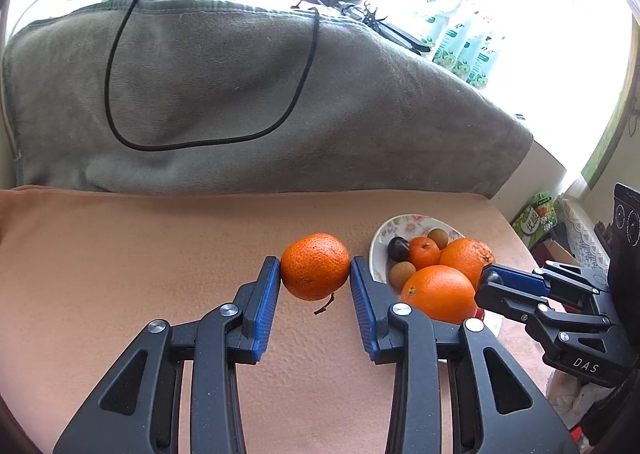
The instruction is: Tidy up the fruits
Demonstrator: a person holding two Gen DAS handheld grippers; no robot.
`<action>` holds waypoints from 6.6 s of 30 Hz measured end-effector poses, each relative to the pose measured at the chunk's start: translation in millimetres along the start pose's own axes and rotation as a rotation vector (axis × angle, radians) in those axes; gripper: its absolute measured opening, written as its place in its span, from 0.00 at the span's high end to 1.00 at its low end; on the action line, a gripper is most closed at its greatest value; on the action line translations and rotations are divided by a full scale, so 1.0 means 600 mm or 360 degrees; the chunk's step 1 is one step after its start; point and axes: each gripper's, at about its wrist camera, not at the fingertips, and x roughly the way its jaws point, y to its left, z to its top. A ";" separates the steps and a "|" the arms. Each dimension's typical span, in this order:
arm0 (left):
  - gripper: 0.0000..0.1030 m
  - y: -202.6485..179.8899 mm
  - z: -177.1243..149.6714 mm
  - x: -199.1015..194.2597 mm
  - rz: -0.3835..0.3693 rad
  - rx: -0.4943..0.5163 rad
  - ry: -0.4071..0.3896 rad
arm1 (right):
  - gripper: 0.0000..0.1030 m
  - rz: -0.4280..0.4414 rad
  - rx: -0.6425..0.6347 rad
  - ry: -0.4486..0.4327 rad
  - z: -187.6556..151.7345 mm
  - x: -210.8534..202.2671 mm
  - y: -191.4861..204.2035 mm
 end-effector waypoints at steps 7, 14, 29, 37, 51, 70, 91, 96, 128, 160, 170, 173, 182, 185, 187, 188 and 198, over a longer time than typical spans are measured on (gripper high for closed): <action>0.67 -0.045 0.011 0.018 -0.0042 0.0059 0.0014 | 0.76 -0.0046 0.0086 -0.0023 -0.024 -0.035 -0.043; 0.67 -0.078 0.020 0.041 -0.0072 0.0099 0.0039 | 0.76 -0.0078 0.0169 -0.0029 -0.046 -0.057 -0.084; 0.67 -0.124 0.033 0.088 -0.0118 0.0153 0.0100 | 0.76 -0.0045 0.0262 0.0024 -0.088 -0.044 -0.114; 0.67 -0.142 0.041 0.117 -0.0154 0.0159 0.0145 | 0.76 -0.0022 0.0300 0.0050 -0.099 -0.033 -0.126; 0.66 -0.152 0.042 0.129 -0.0150 0.0175 0.0167 | 0.76 -0.0001 0.0301 0.0070 -0.098 -0.019 -0.130; 0.60 -0.158 0.039 0.119 -0.0167 0.0200 0.0145 | 0.51 -0.0025 0.0289 0.0047 -0.091 -0.022 -0.123; 0.25 -0.168 0.040 0.086 -0.0083 0.0227 0.0090 | 0.13 -0.0197 0.0291 0.0009 -0.084 -0.059 -0.098; 0.25 -0.165 0.038 0.076 -0.0049 0.0227 0.0091 | 0.12 -0.0282 0.0279 0.0007 -0.078 -0.070 -0.088; 0.24 -0.151 -0.017 -0.029 0.0169 0.0243 0.0022 | 0.00 -0.0503 0.0355 -0.0168 -0.074 -0.155 -0.064; 0.18 -0.169 -0.082 -0.199 0.0373 0.0250 -0.0180 | 0.00 -0.0465 0.0386 -0.0307 -0.075 -0.220 -0.019; 0.18 -0.170 -0.082 -0.210 0.0369 0.0221 -0.0202 | 0.00 -0.0463 0.0411 -0.0299 -0.083 -0.224 -0.023; 0.18 -0.171 -0.083 -0.212 0.0365 0.0220 -0.0205 | 0.00 -0.0463 0.0412 -0.0300 -0.083 -0.224 -0.023; 0.18 -0.166 -0.083 -0.218 0.0354 0.0204 -0.0215 | 0.00 -0.0459 0.0401 -0.0299 -0.086 -0.227 -0.013; 0.18 -0.167 -0.084 -0.219 0.0353 0.0203 -0.0215 | 0.00 -0.0457 0.0399 -0.0290 -0.087 -0.225 -0.011; 0.18 -0.168 -0.085 -0.221 0.0354 0.0205 -0.0217 | 0.00 -0.0455 0.0402 -0.0285 -0.087 -0.224 -0.009; 0.18 -0.168 -0.085 -0.221 0.0354 0.0204 -0.0217 | 0.00 -0.0455 0.0403 -0.0284 -0.087 -0.223 -0.009; 0.18 -0.167 -0.083 -0.221 0.0352 0.0202 -0.0220 | 0.00 -0.0454 0.0408 -0.0281 -0.087 -0.222 -0.009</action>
